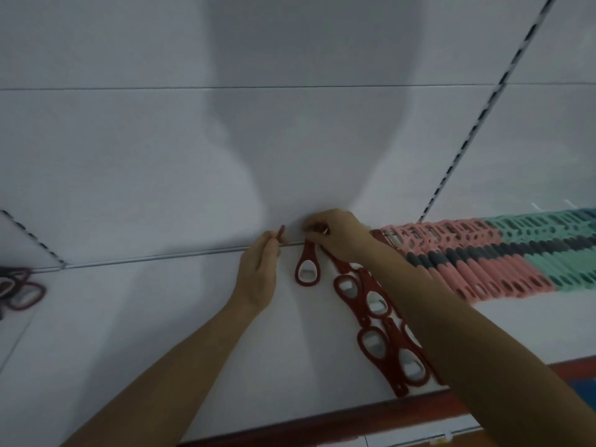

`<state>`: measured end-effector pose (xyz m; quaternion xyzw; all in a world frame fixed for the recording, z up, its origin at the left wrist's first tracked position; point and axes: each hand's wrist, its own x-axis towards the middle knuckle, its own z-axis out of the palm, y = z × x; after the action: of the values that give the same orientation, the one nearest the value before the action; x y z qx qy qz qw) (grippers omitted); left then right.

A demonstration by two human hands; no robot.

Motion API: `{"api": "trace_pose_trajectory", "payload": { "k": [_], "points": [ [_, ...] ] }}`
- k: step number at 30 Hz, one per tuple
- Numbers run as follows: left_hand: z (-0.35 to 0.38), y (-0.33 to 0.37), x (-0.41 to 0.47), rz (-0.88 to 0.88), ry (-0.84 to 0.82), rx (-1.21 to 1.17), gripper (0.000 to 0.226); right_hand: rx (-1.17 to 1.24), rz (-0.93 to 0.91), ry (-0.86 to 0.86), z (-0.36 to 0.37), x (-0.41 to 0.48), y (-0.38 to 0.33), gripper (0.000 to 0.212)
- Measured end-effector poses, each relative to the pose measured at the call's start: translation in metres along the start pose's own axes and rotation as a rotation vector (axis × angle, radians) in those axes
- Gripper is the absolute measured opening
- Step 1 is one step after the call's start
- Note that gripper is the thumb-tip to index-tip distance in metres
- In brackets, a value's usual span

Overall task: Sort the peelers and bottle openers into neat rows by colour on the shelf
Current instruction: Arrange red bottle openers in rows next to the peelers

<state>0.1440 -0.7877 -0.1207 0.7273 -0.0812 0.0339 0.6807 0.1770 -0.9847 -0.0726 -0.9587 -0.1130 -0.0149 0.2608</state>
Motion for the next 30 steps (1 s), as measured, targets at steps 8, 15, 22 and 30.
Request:
{"api": "trace_pose_trajectory", "payload": {
  "k": [8, 15, 22, 30],
  "points": [
    [0.0, -0.008, 0.005, 0.036, 0.016, 0.119, 0.022, -0.168, -0.244, -0.282, 0.01, -0.01, -0.006, 0.024],
    [0.001, -0.007, 0.004, 0.059, 0.01, 0.194, 0.018, -0.224, -0.285, -0.272, 0.004, -0.002, -0.001, 0.023],
    [0.001, -0.009, 0.004, 0.048, -0.058, 0.152, 0.018, -0.233, -0.297, -0.249, -0.006, -0.008, 0.004, 0.024],
    [-0.006, -0.008, 0.001, 0.069, -0.205, 0.137, 0.024, 0.018, -0.166, 0.055, -0.012, -0.033, 0.012, 0.033]
  ]
}}
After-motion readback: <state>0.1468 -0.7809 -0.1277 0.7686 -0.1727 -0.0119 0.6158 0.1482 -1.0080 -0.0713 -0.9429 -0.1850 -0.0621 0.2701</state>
